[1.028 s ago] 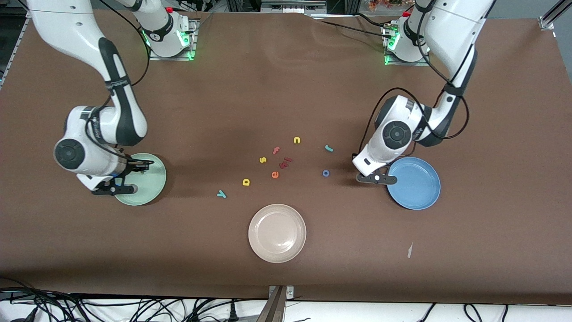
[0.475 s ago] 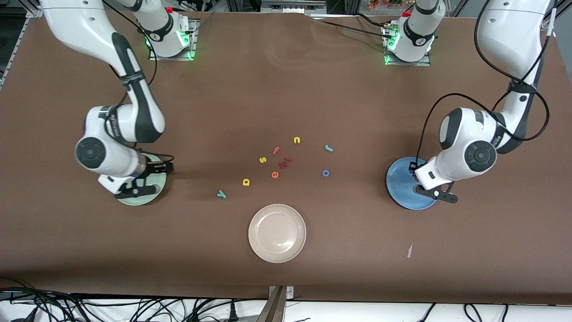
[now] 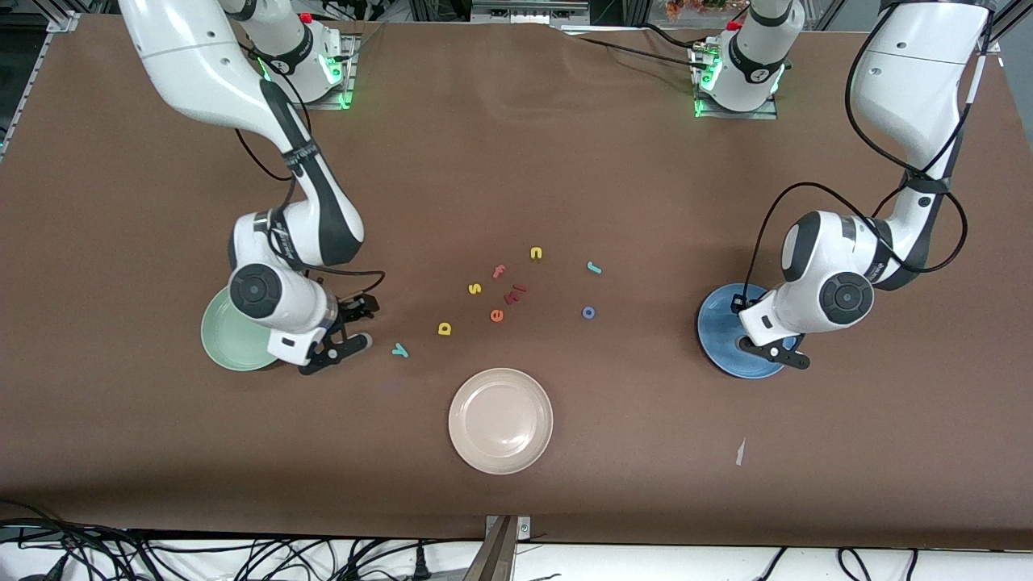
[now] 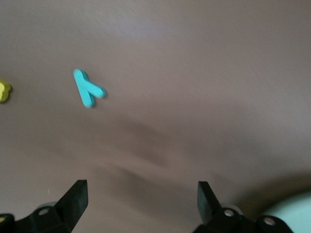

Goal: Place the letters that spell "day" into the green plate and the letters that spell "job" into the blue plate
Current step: 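Release the letters onto the green and blue plates with both grippers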

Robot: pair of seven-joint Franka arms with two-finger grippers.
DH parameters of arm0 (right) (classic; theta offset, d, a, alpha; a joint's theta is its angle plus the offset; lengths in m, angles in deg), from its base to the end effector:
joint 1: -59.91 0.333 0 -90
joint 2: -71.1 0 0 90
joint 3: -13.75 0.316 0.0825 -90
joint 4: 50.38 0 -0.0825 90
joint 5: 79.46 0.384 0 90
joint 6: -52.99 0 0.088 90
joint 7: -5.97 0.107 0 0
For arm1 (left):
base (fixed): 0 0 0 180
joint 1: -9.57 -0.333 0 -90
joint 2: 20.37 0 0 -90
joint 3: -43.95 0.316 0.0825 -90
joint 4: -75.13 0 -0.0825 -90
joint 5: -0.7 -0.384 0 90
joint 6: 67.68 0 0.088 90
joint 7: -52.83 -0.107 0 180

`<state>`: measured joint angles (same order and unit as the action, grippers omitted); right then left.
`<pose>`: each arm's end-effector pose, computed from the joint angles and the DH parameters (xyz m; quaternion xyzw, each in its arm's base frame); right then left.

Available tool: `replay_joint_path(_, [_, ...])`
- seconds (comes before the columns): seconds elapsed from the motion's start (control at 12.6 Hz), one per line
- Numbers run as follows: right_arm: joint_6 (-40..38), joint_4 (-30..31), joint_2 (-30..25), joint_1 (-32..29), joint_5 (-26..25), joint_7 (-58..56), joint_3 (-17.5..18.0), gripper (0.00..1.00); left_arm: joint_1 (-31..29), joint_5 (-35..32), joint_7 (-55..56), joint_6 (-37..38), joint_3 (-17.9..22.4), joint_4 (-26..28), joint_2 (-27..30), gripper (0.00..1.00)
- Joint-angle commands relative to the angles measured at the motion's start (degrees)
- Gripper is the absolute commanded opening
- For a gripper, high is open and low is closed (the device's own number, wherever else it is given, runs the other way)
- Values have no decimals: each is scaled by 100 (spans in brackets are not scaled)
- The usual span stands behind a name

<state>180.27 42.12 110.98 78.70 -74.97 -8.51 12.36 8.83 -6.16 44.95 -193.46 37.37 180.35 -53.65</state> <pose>0.6508 0.2086 0.2105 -0.9663 -0.2525 0.0448 0.0211 0.6190 -0.0560 0.1973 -0.9823 0.1526 0.1081 0.0103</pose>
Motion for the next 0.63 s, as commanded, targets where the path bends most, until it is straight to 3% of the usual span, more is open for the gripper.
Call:
replay_joint_path(0.0, [121, -391, 335, 18, -159, -231, 148, 100, -6, -140, 7, -25, -28, -37, -3, 100])
replay_joint_path(0.32, [595, -478, 529, 256, -282, -502, 156, 100, 249, -96, 479, 37, -229, -124, 172, 100])
replay_joint_path(0.55, [913, -478, 617, 344, -300, -1143, 156, 100, 406, -105, 1594, 37, -555, -606, 77, 100])
